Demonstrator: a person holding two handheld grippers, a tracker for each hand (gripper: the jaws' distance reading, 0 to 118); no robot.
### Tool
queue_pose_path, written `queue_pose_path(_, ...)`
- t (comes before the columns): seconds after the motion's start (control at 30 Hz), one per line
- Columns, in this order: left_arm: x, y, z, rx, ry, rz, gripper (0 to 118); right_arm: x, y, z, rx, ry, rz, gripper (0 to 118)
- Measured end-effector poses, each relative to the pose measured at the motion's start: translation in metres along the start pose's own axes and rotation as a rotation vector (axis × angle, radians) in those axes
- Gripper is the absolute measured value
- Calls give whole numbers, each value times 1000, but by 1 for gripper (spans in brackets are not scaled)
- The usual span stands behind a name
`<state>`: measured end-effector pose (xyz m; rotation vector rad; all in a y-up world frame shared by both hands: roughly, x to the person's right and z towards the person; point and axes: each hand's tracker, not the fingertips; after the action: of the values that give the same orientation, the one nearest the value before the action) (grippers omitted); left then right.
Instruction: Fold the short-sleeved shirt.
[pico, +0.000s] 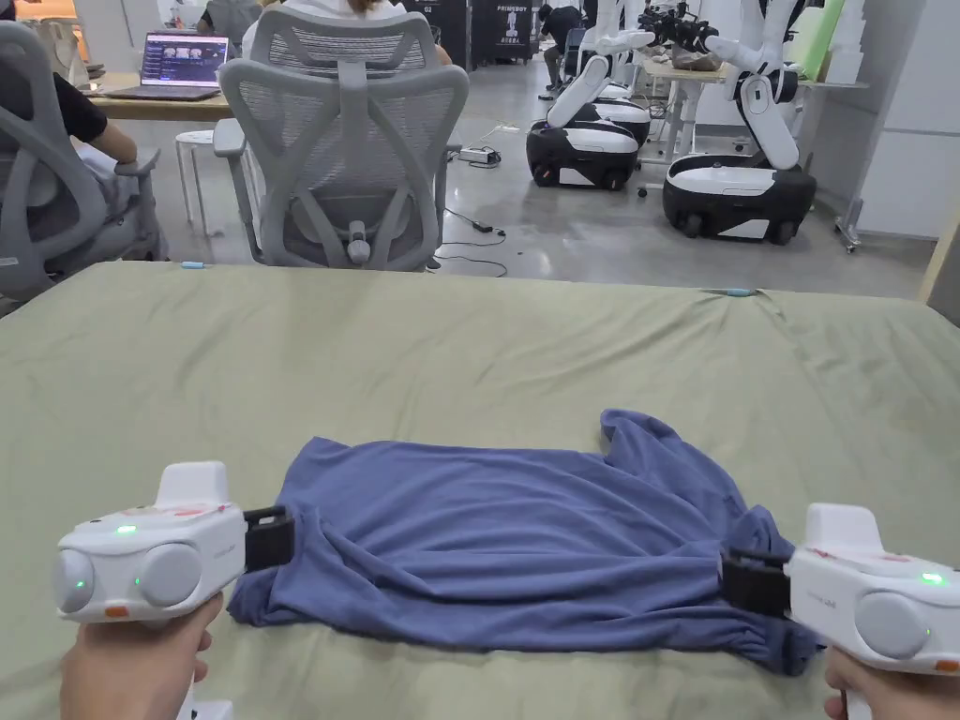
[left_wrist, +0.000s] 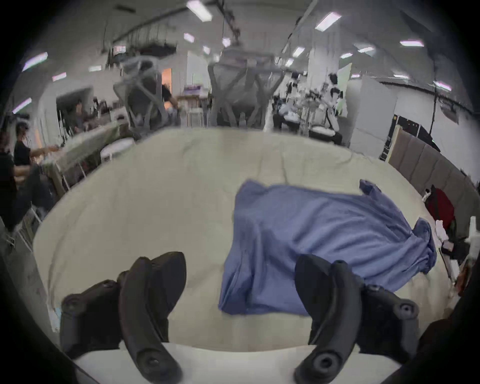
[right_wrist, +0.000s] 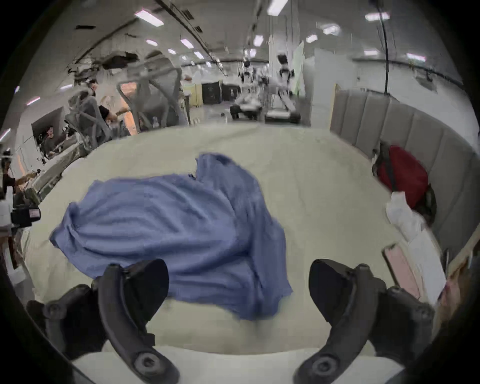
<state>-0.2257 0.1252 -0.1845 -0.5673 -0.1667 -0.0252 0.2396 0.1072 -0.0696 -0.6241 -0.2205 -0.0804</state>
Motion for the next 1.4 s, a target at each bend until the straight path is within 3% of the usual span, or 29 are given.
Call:
queue_pose_path(0.03,10,5,3,9,-40,-15,84,-9,7,6,54,41,-23,107)
queue_pose_path(0.07,16,9,1,23,-70,-33,81,-17,13,11,80,84,-37,94)
queue_pose_path(0.1,24,11,3,35,-80,-55,64,-24,17,14,98,111,-42,61)
queue_pose_path(0.13,31,12,4,41,-77,-74,37,-30,19,14,119,106,-34,22)
queue_pose_path(0.17,36,12,4,39,-74,-85,5,-36,20,16,139,81,-11,1)
queue_pose_path(0.2,35,10,1,39,-85,-92,0,-38,22,18,159,76,8,0)
queue_pose_path(0.27,27,10,-7,3,-117,-72,0,-41,25,13,132,127,24,0)
queue_pose_path(0.63,-7,61,-161,-163,-45,-96,1,-34,54,-59,67,136,82,0)
queue_pose_path(0.67,-10,68,-180,-176,-28,-106,19,-31,57,-68,62,132,86,0)
queue_pose_path(0.7,-12,74,-198,-174,-11,-114,58,-29,61,-77,56,127,89,0)
queue_pose_path(0.73,-7,80,-215,-178,8,-130,86,-27,64,-87,48,121,92,0)
queue_pose_path(0.77,-7,84,-233,-197,26,-146,102,-25,67,-95,40,113,94,0)
queue_pose_path(0.8,-7,88,-253,-211,33,-161,101,-20,69,-103,34,105,96,0)
queue_pose_path(0.87,3,92,-276,-228,31,-183,87,-14,76,-118,16,90,100,0)
queue_pose_path(1.07,6,87,-331,-405,38,-131,78,19,107,-167,-55,-1,104,0)
queue_pose_path(1.1,7,90,-325,-386,39,-131,73,26,113,-179,-84,-16,90,0)
queue_pose_path(1.13,13,94,-312,-382,-3,-148,57,31,119,-192,-104,-31,80,5)
queue_pose_path(1.17,17,96,-304,-378,-37,-185,32,35,123,-206,-130,-43,71,22)
queue_pose_path(1.2,21,97,-296,-357,-29,-216,1,40,128,-221,-162,-44,59,62)
queue_pose_path(1.23,24,99,-288,-330,-20,-221,1,43,130,-239,-201,-57,41,90)
queue_pose_path(1.27,25,101,-281,-318,-30,-225,1,45,131,-254,-230,-68,28,108)
queue_pose_path(1.3,26,103,-275,-315,-45,-222,1,46,130,-267,-251,-64,18,111)
queue_pose_path(1.4,32,107,-264,-300,-52,-231,1,42,121,-297,-346,-68,28,94)
